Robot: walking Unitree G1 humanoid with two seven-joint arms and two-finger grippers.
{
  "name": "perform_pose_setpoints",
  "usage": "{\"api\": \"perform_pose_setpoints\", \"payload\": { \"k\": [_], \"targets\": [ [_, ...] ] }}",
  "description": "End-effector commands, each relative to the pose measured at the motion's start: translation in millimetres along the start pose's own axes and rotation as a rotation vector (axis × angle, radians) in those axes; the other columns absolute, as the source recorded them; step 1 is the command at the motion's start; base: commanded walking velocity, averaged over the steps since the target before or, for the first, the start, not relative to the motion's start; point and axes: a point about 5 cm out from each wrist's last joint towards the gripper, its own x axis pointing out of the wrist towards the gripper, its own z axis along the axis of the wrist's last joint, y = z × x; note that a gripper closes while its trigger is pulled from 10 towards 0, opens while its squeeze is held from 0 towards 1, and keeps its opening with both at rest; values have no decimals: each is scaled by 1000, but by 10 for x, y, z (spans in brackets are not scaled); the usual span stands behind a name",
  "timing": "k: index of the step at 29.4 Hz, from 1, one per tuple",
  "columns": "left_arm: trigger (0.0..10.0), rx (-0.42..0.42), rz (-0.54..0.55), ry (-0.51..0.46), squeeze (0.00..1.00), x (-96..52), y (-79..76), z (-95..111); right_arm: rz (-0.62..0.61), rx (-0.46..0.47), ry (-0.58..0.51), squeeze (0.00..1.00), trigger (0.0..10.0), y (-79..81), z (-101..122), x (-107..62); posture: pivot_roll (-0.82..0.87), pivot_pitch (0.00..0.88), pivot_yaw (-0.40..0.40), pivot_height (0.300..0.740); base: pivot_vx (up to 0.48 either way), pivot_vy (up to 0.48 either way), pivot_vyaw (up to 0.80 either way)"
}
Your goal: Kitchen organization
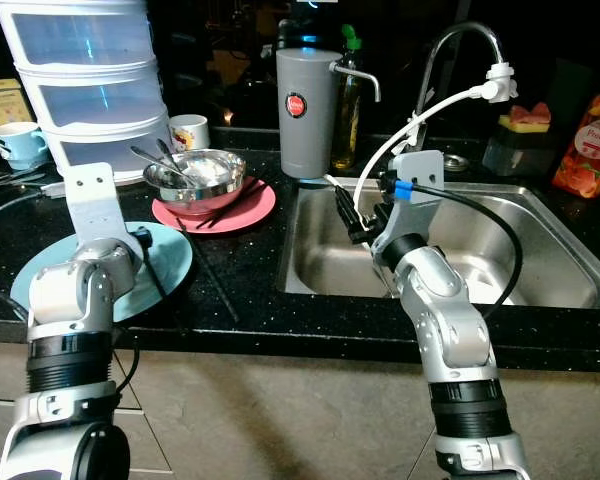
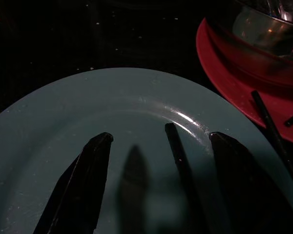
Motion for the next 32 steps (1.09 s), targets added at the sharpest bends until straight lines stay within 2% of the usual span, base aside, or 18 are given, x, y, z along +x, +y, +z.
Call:
{"api": "perform_pose_setpoints", "payload": {
  "k": [1,4,18,19,20,21,23,32],
  "targets": [
    [10000,32,-3,38,0,20,-30,-75,-1,6,-16,0,10000,6,51,3,87,106,-21,740,0,0,0],
    [10000,21,-22,75,0,34,-69,-137,0,8,-15,0,10000,7,51,2,87,106,-21,740,0,0,0],
    [10000,-4,-70,132,0,96,-187,-200,-2,10,-18,0,10000,9,55,6,83,108,-19,740,0,0,0],
    [7059,1,-63,142,0,103,-176,-222,-3,11,-18,0,10000,9,56,5,83,108,-19,740,0,0,0],
    [7059,1,-63,142,0,103,-176,-222,-3,11,-18,0,10000,9,56,5,83,108,-19,740,0,0,0],
    [3961,3,-57,147,0,108,-164,-233,-3,11,-17,0,10000,9,57,5,83,108,-19,740,0,0,0],
    [0,0,-38,161,0,125,-131,-259,-3,11,-17,0,10000,9,56,5,83,108,-19,740,0,0,0],
    [0,-22,4,172,0,142,-65,-275,-1,12,-17,0,10000,8,58,3,84,110,-22,740,0,0,0]
  ]
}}
